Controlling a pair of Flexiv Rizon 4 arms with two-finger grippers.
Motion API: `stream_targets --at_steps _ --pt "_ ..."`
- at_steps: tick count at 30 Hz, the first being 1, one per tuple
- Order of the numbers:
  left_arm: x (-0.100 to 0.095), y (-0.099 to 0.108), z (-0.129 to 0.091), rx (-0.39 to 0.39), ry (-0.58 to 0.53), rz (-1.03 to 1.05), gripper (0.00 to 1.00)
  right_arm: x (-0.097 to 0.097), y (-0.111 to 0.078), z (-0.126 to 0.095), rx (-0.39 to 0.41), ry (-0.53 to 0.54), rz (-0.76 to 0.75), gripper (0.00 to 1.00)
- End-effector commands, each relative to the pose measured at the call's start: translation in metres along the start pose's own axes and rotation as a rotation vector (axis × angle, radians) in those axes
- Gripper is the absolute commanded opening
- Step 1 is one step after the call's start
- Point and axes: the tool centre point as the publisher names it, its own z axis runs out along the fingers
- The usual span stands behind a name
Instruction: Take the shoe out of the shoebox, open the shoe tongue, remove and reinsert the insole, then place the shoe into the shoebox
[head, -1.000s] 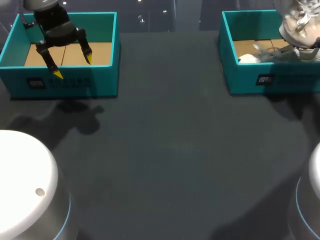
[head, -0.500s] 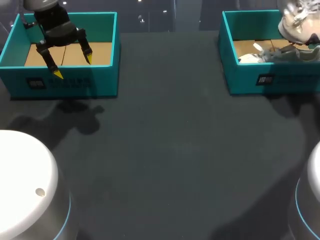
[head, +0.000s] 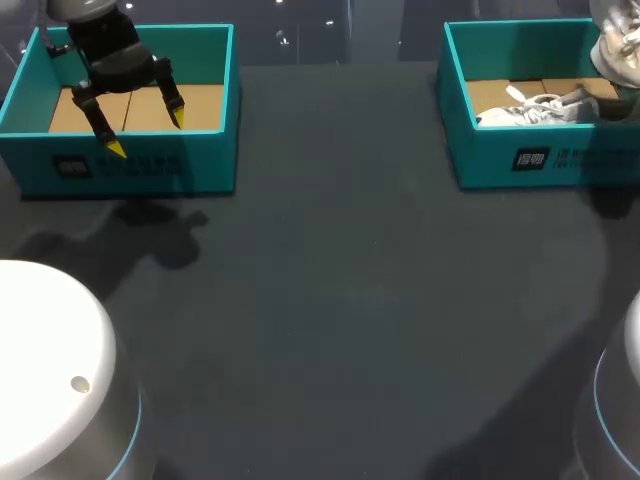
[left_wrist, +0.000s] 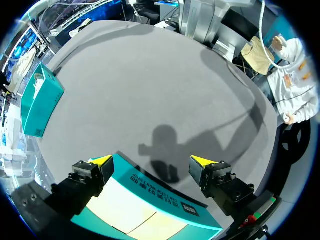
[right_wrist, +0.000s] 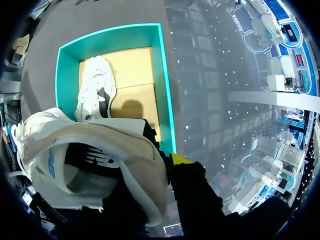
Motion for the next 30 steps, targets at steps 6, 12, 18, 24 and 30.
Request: stream_targets --at_steps 6,12,18,24,30 --pt "0.0 0.0 0.0 -0.001 0.002 0.001 1.0 0.001 -0.048 0.009 -0.008 0.047 0.551 0.0" --pt "0.0 0.0 0.0 -0.001 0.002 0.001 1.0 0.008 -0.057 0.011 0.023 0.114 0.665 0.0" --pt "0.0 0.0 0.0 -0.001 0.002 0.001 1.0 0.008 -0.057 0.011 0.023 0.114 0.665 0.0" --pt "0.0 0.0 0.0 -0.001 0.002 0.001 1.0 0.016 -0.06 0.008 -0.018 0.056 0.818 0.0" --pt "0.0 0.0 0.0 -0.001 0.002 0.001 1.0 0.037 -0.064 0.015 -0.042 -0.012 1.01 0.0"
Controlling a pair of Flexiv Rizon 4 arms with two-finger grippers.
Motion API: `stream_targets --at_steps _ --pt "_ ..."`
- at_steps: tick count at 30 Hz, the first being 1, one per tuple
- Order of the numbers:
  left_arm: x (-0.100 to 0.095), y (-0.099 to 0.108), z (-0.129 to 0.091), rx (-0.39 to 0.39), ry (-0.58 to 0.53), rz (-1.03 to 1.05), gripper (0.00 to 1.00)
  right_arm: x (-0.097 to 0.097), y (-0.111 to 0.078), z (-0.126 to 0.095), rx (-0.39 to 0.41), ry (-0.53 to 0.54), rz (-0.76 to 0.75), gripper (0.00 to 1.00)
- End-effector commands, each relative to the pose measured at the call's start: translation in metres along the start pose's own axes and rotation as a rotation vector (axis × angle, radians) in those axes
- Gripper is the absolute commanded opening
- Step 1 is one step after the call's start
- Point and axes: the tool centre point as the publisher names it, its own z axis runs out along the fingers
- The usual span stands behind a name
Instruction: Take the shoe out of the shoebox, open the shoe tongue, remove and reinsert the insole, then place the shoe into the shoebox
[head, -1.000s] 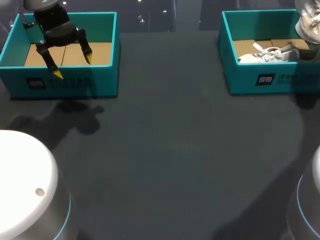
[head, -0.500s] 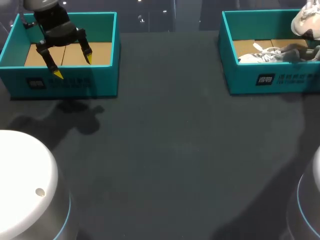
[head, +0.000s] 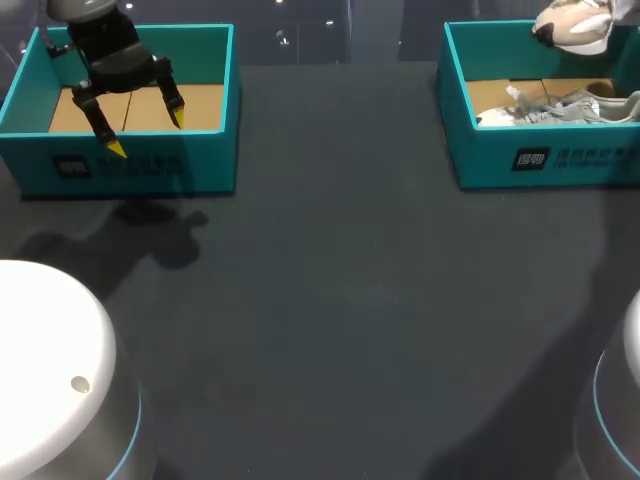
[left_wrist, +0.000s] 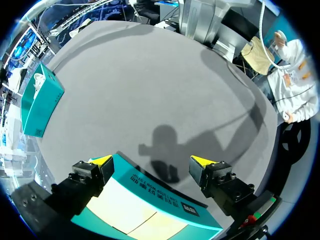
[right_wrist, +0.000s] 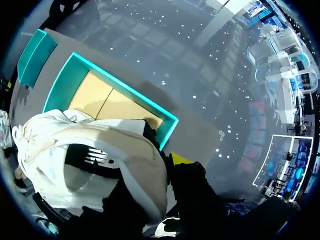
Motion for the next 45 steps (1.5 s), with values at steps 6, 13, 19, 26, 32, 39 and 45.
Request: stream_targets --at_steps 6,13,19,26,32,39,45 --pt "0.0 0.0 0.0 -0.001 0.002 0.001 1.0 0.018 -0.027 0.002 -0.11 -0.076 0.223 0.0" --pt "0.0 0.0 0.0 -0.001 0.002 0.001 1.0 0.018 -0.027 0.002 -0.11 -0.076 0.223 0.0" --pt "0.0 0.0 0.0 -0.001 0.002 0.001 1.0 0.024 -0.025 0.017 -0.102 -0.065 0.283 0.0" --pt "0.0 0.0 0.0 -0.001 0.002 0.001 1.0 0.029 -0.029 0.029 -0.066 -0.089 0.382 0.0" --pt "0.0 0.0 0.0 -0.001 0.002 0.001 1.0 0.033 -0.028 0.033 -0.034 -0.138 0.437 0.0" --pt "0.0 0.0 0.0 -0.001 0.002 0.001 1.0 0.033 -0.022 0.043 -0.02 -0.154 0.491 0.0" --pt "0.0 0.0 0.0 -0.001 0.002 0.001 1.0 0.034 -0.019 0.052 -0.002 -0.162 0.538 0.0"
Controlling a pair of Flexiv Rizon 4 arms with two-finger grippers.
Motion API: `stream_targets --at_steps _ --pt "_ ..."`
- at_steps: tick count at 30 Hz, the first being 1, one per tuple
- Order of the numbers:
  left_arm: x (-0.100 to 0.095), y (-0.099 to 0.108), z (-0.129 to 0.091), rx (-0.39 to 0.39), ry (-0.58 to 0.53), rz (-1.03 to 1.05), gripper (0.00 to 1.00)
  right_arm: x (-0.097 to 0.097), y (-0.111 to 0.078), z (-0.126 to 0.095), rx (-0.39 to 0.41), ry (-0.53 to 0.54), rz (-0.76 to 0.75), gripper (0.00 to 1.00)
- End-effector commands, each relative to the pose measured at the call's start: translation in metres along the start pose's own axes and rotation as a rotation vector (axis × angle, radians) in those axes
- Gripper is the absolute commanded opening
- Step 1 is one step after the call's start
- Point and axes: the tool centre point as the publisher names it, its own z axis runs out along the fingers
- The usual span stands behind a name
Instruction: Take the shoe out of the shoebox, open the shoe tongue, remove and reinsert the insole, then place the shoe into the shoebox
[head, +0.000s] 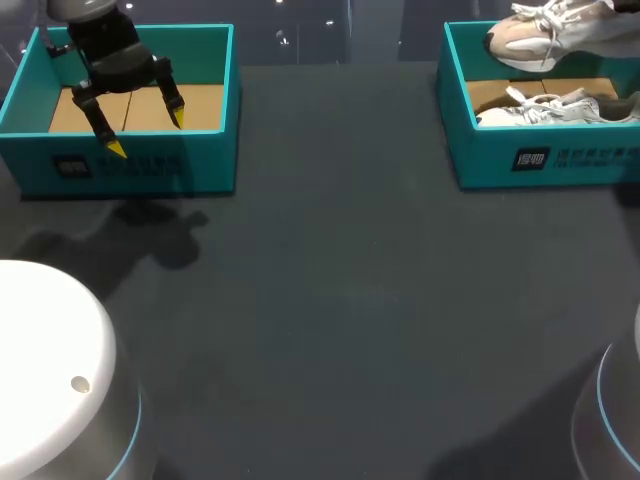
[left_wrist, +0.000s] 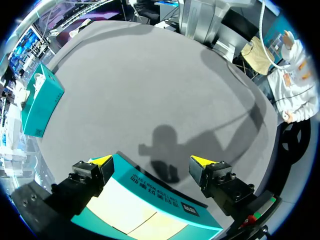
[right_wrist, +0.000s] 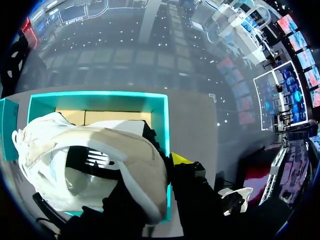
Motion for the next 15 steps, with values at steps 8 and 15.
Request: stream_targets --at_steps 8,15 --pt "0.0 0.0 0.0 -0.001 0.002 0.001 1.0 0.009 0.007 0.015 0.029 -0.036 0.054 0.0" --pt "0.0 0.0 0.0 -0.001 0.002 0.001 1.0 0.017 0.008 0.032 0.043 -0.052 0.084 0.0"
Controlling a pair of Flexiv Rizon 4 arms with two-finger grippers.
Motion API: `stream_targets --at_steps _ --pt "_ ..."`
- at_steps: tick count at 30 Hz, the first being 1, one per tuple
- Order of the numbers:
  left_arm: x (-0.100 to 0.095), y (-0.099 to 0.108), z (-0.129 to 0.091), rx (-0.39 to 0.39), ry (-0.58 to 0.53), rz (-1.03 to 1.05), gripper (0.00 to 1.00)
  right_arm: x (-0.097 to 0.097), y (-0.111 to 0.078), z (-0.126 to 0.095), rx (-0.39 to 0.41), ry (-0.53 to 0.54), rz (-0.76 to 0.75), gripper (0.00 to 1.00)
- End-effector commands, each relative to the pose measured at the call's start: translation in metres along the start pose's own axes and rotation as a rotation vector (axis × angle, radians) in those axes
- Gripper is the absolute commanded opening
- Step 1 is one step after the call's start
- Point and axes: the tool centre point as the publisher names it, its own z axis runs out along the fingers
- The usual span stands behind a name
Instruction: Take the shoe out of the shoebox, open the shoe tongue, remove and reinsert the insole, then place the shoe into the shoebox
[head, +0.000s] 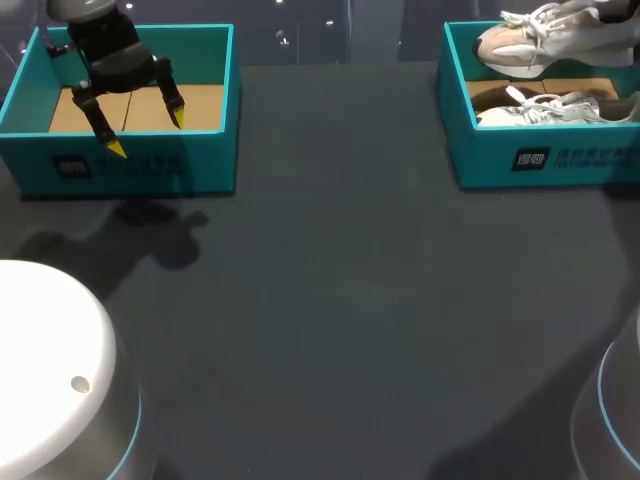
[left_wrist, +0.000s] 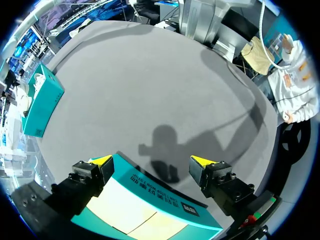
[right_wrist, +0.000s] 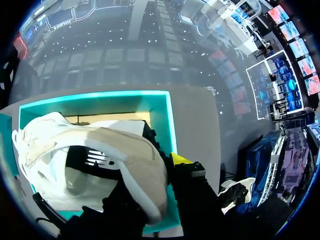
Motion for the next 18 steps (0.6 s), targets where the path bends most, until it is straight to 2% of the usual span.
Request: stream_targets --at_steps 1,18 --pt "0.0 0.0 0.0 -0.001 0.002 0.001 1.0 0.004 0.005 0.009 0.007 -0.007 0.009 0.0" --pt "0.0 0.0 0.0 -0.001 0.002 0.001 1.0 0.02 0.009 0.036 0.0 -0.036 0.014 0.0"
